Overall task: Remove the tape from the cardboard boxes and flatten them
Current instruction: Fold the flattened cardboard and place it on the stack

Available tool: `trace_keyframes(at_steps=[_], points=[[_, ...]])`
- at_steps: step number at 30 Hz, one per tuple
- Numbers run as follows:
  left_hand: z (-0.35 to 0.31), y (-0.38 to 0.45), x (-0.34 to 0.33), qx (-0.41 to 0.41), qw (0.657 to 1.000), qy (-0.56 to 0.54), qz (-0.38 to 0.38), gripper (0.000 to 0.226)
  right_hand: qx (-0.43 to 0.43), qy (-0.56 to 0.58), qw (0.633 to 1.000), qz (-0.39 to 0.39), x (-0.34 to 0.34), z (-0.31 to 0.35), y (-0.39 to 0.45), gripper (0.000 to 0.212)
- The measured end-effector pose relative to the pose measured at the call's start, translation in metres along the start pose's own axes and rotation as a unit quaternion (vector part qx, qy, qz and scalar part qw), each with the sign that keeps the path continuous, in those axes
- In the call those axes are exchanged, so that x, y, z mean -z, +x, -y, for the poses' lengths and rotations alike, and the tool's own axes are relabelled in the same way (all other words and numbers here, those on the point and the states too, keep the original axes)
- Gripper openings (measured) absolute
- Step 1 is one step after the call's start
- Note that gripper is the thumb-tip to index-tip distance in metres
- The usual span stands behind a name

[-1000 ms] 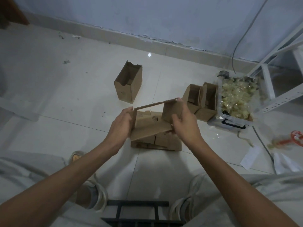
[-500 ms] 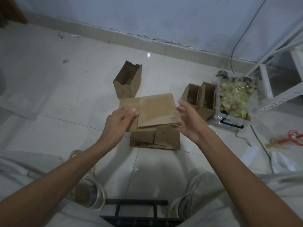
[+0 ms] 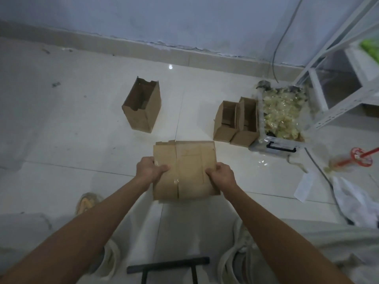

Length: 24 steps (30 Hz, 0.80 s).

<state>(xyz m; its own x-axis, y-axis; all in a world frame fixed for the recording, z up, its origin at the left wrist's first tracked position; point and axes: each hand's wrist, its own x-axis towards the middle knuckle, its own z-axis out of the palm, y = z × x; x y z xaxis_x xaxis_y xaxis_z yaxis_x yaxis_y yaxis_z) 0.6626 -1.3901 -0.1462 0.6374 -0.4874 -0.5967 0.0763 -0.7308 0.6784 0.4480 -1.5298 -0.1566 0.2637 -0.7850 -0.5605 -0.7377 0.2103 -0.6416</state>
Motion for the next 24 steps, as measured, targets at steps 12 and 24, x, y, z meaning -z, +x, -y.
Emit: trace_keyframes(at_steps=[12, 24], points=[[0.022, 0.116, -0.067, -0.077, 0.962, 0.256, -0.062, 0.053, -0.014, -0.196, 0.979, -0.046, -0.033, -0.019, 0.109, 0.074], [0.059, 0.155, -0.077, -0.114, 0.967, 0.203, -0.101, 0.094, -0.019, -0.31, 0.948, 0.067, -0.037, -0.033, 0.167, 0.104]])
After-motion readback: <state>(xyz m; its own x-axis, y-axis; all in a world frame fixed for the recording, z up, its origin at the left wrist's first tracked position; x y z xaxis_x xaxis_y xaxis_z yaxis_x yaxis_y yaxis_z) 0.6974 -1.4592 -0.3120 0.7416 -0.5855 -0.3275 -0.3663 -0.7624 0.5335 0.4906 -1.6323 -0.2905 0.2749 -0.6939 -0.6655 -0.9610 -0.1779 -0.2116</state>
